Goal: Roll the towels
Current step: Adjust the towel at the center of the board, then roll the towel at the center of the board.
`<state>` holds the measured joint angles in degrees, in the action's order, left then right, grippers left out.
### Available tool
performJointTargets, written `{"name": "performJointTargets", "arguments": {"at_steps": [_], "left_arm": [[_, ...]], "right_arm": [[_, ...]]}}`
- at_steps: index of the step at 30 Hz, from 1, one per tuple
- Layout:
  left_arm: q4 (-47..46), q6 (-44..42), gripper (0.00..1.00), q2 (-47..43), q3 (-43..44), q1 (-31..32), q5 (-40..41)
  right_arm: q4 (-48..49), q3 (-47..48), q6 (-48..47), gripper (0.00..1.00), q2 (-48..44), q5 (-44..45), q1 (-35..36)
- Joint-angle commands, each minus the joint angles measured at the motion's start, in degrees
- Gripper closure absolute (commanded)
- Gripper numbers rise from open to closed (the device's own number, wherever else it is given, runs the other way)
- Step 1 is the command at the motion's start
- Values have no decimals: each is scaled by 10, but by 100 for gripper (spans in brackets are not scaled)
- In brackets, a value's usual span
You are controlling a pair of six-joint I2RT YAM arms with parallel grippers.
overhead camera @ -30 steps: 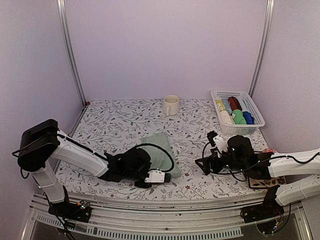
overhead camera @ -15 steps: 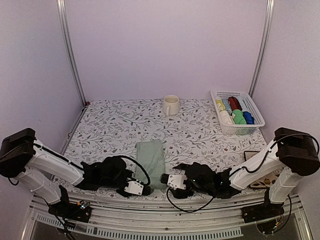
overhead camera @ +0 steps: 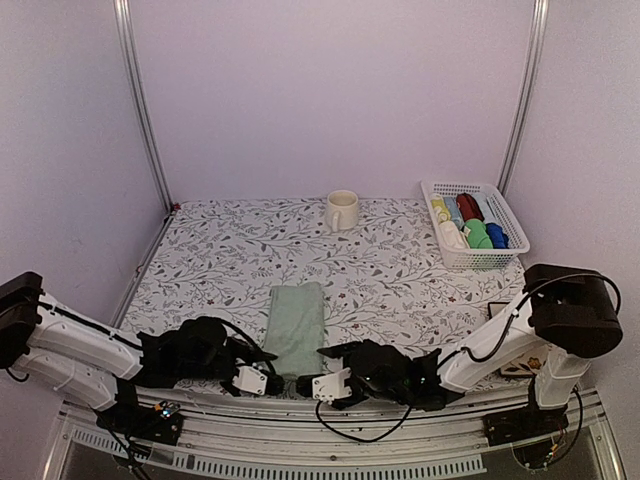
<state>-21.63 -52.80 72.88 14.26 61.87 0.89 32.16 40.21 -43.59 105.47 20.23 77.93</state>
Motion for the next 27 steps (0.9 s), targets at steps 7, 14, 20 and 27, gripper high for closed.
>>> {"name": "performJointTargets", "arguments": {"at_steps": [7,14,20,27], "left_arm": [[3,-31,49,1,-28,8,35],[-4,-30,61,7,-35,12,40],[7,-28,81,16,-31,16,38],[69,-11,100,15,-11,19,25]], "right_arm": [[-104,35,34,22,-7,-46,13],[-85,70,45,37,64,-6,16],[-72,48,65,48,44,-3,16],[-107,69,87,97,65,-29,14]]}}
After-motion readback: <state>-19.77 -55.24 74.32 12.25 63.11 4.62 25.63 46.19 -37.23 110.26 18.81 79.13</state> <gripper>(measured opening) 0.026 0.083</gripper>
